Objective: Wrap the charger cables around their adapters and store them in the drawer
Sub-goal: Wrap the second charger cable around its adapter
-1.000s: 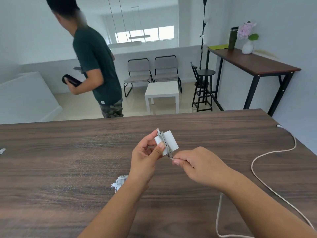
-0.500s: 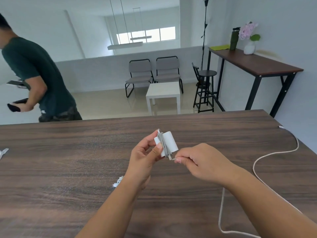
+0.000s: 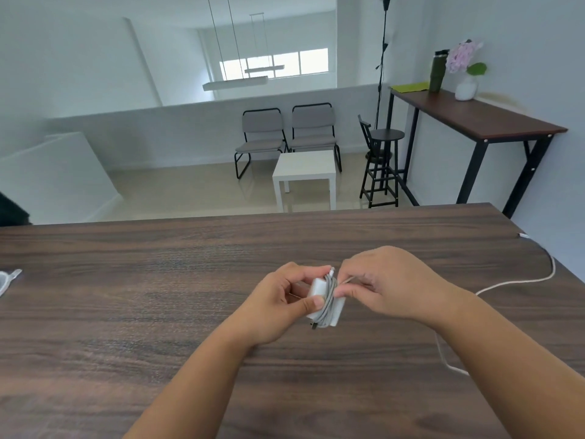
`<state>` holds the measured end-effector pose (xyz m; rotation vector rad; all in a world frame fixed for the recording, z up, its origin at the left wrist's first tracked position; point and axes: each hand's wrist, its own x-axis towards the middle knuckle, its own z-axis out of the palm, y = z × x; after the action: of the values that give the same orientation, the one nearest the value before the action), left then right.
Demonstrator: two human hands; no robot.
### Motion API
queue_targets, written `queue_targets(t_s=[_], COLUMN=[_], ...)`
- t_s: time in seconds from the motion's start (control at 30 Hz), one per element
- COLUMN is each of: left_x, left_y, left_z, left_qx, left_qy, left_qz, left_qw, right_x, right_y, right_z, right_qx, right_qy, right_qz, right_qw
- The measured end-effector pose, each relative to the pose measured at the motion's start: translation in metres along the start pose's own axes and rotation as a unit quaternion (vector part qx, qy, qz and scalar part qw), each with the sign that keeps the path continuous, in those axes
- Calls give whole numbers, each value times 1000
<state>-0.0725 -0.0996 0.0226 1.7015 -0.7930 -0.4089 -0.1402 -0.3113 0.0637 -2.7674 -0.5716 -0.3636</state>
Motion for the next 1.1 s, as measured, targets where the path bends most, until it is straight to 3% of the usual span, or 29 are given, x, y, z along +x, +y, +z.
queue_targets(t_s=[0.23,0.37,0.47,0.67,0.9,1.1], left_x=[-1,-3,-2,2,-2,-2], left_y=[9,12,13,14,17,17], left_z=[5,16,21,18,21,17], left_qx=[-30,-194,-238,-164,-209,-203], left_qy=[-8,-36,2,85,86,99], left_qz=[-1,-57,-59,-47,-52,-49], left_qw=[1000,979,969,982,973,973], right_x=[-5,-6,-5,-6,-1,-4], right_y=[9,5,1,7,-1,0], right_z=[13,25,29,23,22,26], right_qx=[105,139,141,132,144,115], right_qy=[147,204,230,211,273,235], right_qz=[-1,11,19,9,27,2], right_qw=[983,969,963,968,951,965])
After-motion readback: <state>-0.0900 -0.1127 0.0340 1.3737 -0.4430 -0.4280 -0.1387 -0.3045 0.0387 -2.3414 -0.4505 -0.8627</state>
